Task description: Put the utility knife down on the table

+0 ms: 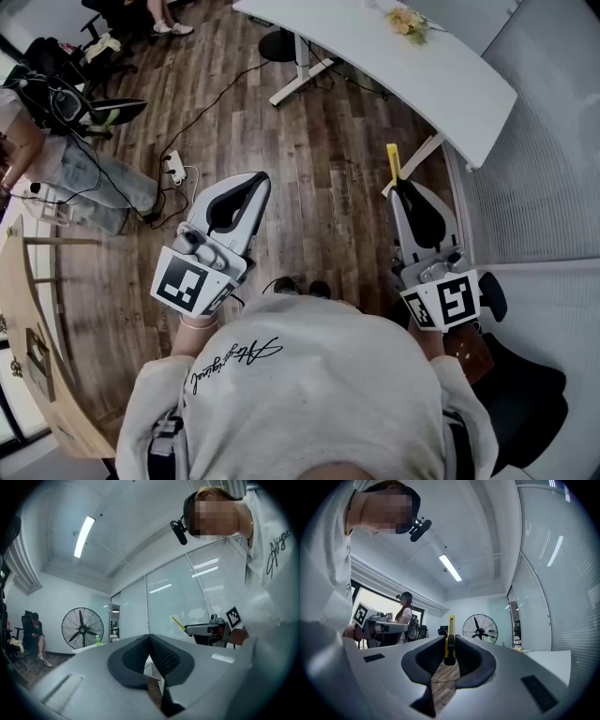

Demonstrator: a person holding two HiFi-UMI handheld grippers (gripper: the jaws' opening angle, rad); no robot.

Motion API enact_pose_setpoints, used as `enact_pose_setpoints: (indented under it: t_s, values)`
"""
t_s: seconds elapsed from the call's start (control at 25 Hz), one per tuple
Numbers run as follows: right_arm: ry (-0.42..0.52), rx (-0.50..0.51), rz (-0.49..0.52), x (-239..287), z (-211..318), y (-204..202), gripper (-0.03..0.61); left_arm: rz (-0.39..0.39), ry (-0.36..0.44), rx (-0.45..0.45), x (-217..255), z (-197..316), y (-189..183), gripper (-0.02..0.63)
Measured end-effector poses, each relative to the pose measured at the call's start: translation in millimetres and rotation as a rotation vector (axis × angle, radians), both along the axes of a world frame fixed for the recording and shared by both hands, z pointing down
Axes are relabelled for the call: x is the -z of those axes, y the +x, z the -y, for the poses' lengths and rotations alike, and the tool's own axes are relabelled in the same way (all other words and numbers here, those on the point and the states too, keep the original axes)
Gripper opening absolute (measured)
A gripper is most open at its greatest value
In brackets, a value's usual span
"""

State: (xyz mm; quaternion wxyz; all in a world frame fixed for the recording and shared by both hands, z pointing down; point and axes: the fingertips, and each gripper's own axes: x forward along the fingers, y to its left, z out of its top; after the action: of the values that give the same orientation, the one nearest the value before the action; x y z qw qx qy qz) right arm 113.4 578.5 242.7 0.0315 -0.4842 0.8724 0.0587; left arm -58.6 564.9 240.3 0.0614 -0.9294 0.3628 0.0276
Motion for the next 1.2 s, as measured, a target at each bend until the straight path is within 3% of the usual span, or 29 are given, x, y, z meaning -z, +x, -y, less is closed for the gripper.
enact_pose_setpoints:
  t_s: [0.4,0.8,1.2]
  values:
    - [-0.01,0.036,0.041,-4.9,-0.4,30.5,0.064,-0.007,0.005,0.045,-1.8,-10.0,25.2,-0.002]
    - [-0.022,0.074,0.073,-11.3,3.4,24.6,0.064,0.006,-0.007,0.103,-3.7,-14.7,14.0,-0.002]
    - [0.008,0.057,0.064,-4.6,40.0,12.7,0.066,-0.016,0.011,0.076,-6.0,30.1,2.8,-0.002]
